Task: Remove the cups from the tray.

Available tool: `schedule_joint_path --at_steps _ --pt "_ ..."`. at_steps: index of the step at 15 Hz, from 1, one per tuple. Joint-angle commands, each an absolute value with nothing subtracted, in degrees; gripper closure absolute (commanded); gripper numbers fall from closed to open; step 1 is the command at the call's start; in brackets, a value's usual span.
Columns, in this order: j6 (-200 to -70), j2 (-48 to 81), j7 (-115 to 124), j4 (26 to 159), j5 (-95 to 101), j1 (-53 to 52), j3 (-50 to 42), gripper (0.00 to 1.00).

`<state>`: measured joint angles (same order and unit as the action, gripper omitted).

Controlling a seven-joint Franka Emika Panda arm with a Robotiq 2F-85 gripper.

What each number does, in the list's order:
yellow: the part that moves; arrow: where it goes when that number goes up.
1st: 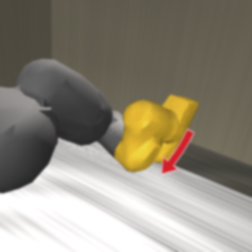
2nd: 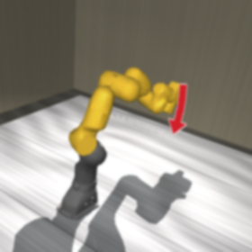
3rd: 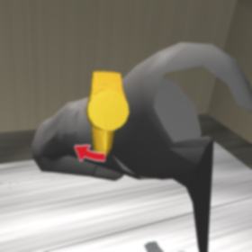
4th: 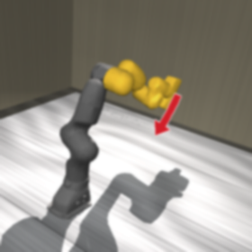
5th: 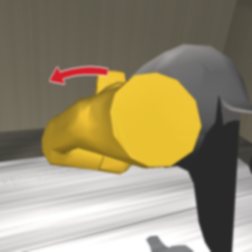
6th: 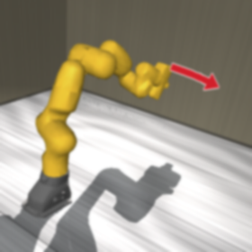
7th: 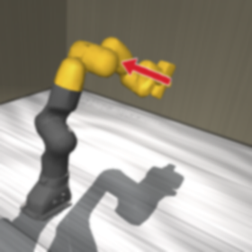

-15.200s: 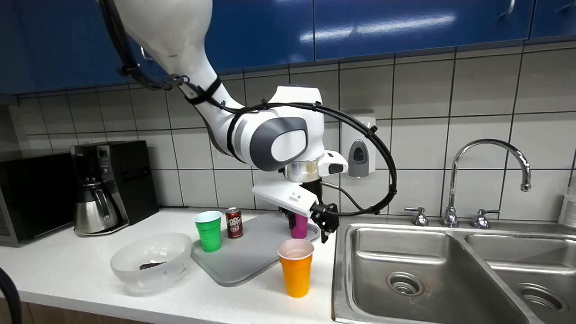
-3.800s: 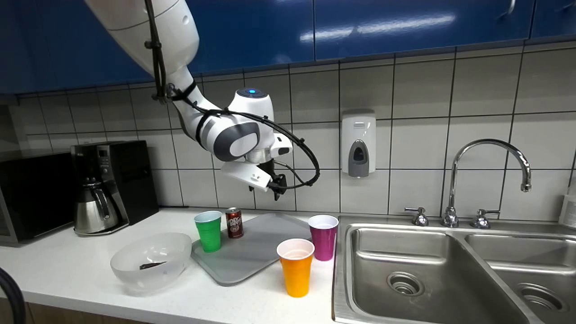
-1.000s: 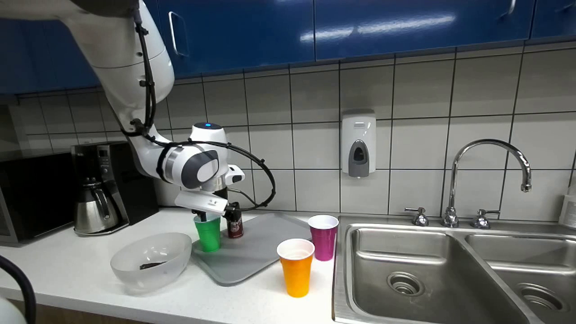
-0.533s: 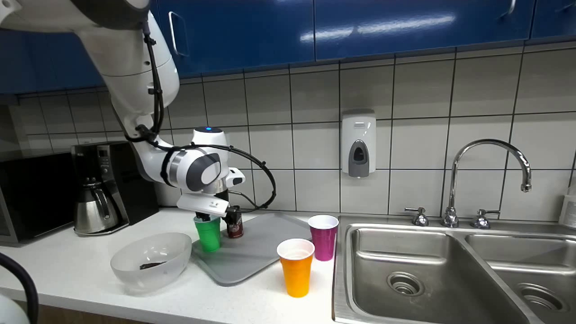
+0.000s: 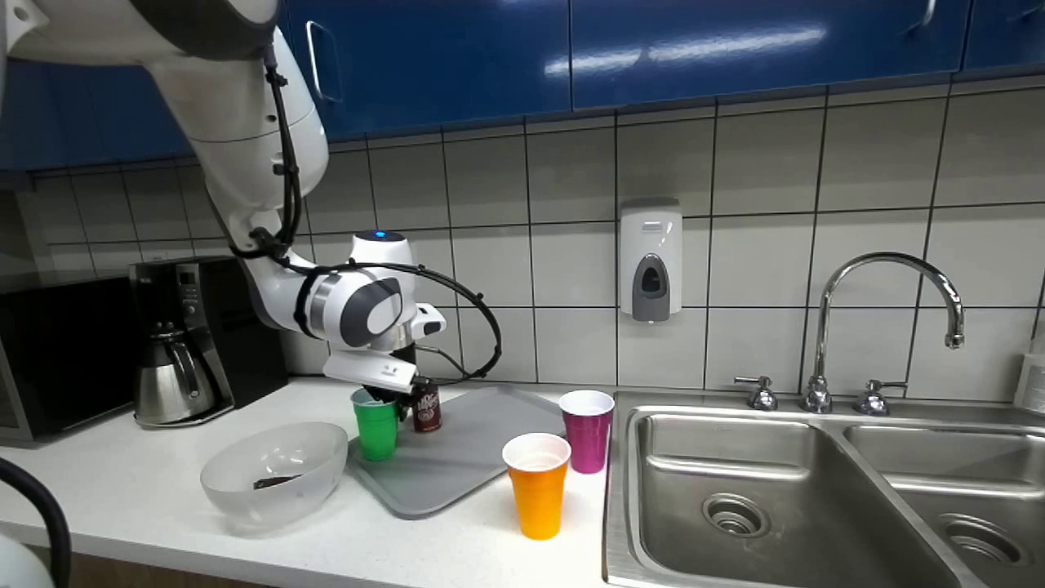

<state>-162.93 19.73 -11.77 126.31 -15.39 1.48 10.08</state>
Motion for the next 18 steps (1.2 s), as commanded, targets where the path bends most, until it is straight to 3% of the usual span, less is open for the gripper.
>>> schedule_joint_path --at_steps 1,18 --pt "-163.29 19.63 -10.83 125.59 -14.58 1.73 10.39 1.00" --pt "-161.80 16.55 -17.36 125.80 -22.05 7.68 14.94 0.99"
